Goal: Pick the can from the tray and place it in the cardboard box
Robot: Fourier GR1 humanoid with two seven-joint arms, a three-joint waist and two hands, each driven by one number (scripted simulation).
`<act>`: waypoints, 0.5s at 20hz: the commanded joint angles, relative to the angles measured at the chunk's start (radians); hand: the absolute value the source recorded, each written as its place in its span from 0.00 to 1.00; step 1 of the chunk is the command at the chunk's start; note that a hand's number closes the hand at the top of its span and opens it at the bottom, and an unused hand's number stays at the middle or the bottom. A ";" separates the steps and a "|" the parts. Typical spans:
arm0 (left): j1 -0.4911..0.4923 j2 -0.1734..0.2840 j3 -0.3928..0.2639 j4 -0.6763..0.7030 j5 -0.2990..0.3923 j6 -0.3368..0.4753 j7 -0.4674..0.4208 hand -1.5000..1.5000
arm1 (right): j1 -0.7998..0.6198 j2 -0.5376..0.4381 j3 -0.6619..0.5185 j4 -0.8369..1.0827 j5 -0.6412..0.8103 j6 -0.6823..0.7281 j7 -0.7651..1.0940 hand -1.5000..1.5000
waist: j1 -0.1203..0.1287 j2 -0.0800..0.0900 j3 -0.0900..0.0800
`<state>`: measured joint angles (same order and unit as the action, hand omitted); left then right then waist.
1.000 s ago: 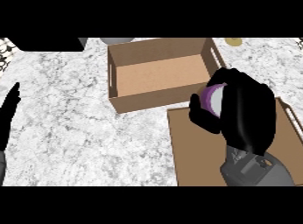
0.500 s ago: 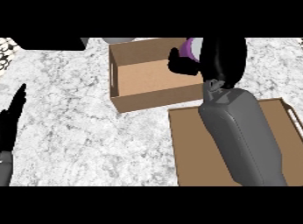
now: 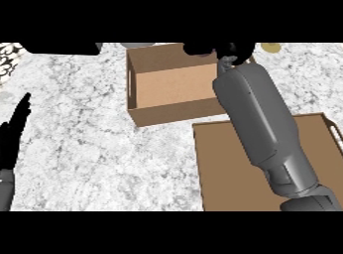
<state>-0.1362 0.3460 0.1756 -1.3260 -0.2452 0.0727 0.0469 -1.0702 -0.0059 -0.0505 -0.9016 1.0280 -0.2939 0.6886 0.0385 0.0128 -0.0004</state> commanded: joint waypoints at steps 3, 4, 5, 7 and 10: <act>-0.015 -0.013 -0.019 -0.029 -0.002 -0.010 0.015 0.50 | -0.177 -0.033 -0.096 0.344 -0.009 -0.096 -0.047 1.00 | 0.032 0.011 0.000; -0.018 -0.018 -0.026 -0.042 -0.009 -0.005 0.022 0.50 | -0.157 -0.083 -0.105 0.376 -0.009 -0.102 -0.099 1.00 | 0.033 0.014 0.000; -0.026 0.010 -0.003 -0.015 -0.003 -0.017 0.021 0.50 | -0.140 -0.047 -0.110 0.405 0.009 -0.194 -0.075 1.00 | 0.027 0.013 0.000; -0.027 0.002 -0.019 -0.039 -0.010 -0.020 0.048 0.50 | -0.145 -0.015 -0.149 0.446 -0.016 -0.248 -0.030 1.00 | 0.036 0.014 0.001; -0.034 -0.020 -0.016 -0.005 -0.012 0.002 0.011 0.50 | -0.157 -0.029 -0.221 0.503 -0.100 -0.234 -0.086 0.00 | 0.033 0.018 0.001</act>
<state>-0.1565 0.3298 0.1564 -1.3372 -0.2594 0.0729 0.0605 -1.2068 -0.0315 -0.2030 -0.4908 0.9817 -0.4893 0.6218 0.0671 0.0271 0.0000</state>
